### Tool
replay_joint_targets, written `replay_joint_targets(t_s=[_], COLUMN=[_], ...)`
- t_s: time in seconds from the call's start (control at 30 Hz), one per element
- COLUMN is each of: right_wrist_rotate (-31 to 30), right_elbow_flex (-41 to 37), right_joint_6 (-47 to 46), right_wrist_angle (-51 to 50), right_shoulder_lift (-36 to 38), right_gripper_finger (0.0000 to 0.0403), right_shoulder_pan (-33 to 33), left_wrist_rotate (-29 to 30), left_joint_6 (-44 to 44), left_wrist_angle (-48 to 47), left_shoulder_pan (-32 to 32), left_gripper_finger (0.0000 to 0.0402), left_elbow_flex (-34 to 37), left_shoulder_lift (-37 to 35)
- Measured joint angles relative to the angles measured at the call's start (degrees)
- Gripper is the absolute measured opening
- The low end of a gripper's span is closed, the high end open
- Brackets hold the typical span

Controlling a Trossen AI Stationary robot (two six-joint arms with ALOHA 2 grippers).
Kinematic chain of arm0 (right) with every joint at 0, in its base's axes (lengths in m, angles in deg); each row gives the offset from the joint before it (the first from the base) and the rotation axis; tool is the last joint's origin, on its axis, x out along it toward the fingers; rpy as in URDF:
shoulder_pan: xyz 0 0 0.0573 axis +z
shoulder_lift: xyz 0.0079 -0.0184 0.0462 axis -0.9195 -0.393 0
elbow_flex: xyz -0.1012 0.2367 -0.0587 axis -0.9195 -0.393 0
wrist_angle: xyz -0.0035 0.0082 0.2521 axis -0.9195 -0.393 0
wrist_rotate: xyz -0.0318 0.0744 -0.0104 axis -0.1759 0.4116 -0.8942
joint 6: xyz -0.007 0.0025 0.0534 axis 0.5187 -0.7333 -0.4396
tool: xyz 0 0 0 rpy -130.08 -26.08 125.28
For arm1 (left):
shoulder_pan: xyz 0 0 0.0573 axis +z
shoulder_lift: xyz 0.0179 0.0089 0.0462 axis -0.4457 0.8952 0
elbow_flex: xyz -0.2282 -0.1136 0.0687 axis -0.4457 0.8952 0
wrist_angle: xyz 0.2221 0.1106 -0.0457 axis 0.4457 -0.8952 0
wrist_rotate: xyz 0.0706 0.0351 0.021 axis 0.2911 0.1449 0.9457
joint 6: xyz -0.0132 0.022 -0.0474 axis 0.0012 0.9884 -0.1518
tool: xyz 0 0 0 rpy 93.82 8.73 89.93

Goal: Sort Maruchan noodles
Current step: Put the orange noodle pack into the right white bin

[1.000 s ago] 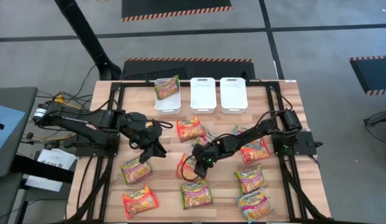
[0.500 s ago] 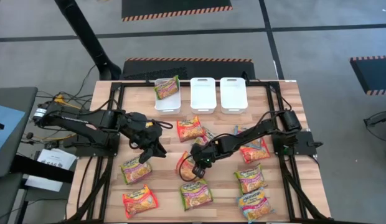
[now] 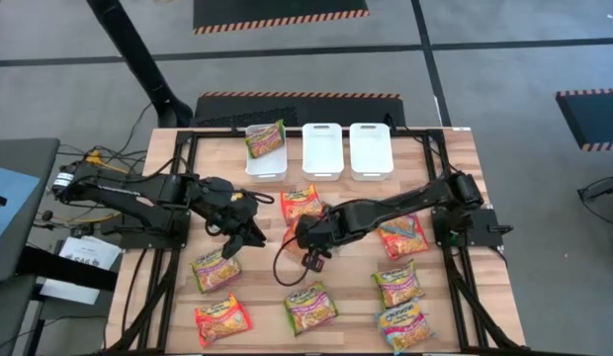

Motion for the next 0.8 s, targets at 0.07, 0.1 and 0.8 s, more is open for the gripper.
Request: replay_joint_targets(t_s=[0.07, 0.1, 0.8], right_wrist_rotate=[-2.69, -3.96, -15.91], right_elbow_flex=[2.36, 3.07, 4.28], right_joint_6=[1.07, 1.78, 30.25], right_wrist_angle=[-3.50, -6.25, -22.62], right_shoulder_lift=[1.14, 2.01, 21.17], right_gripper_finger=[0.0006, 0.0006, 0.0005], right_shoulder_pan=[-0.57, -0.90, -27.88], left_wrist_rotate=[0.19, 0.19, 0.14], left_joint_6=[0.02, 0.05, 7.16], left_wrist_angle=[0.18, 0.59, 9.43], left_shoulder_pan=[1.07, 1.69, 21.40], left_gripper_finger=[0.0084, 0.0084, 0.0084], left_elbow_flex=[0.02, 0.02, 0.07], left_shoulder_lift=[0.00, 0.00, -0.02])
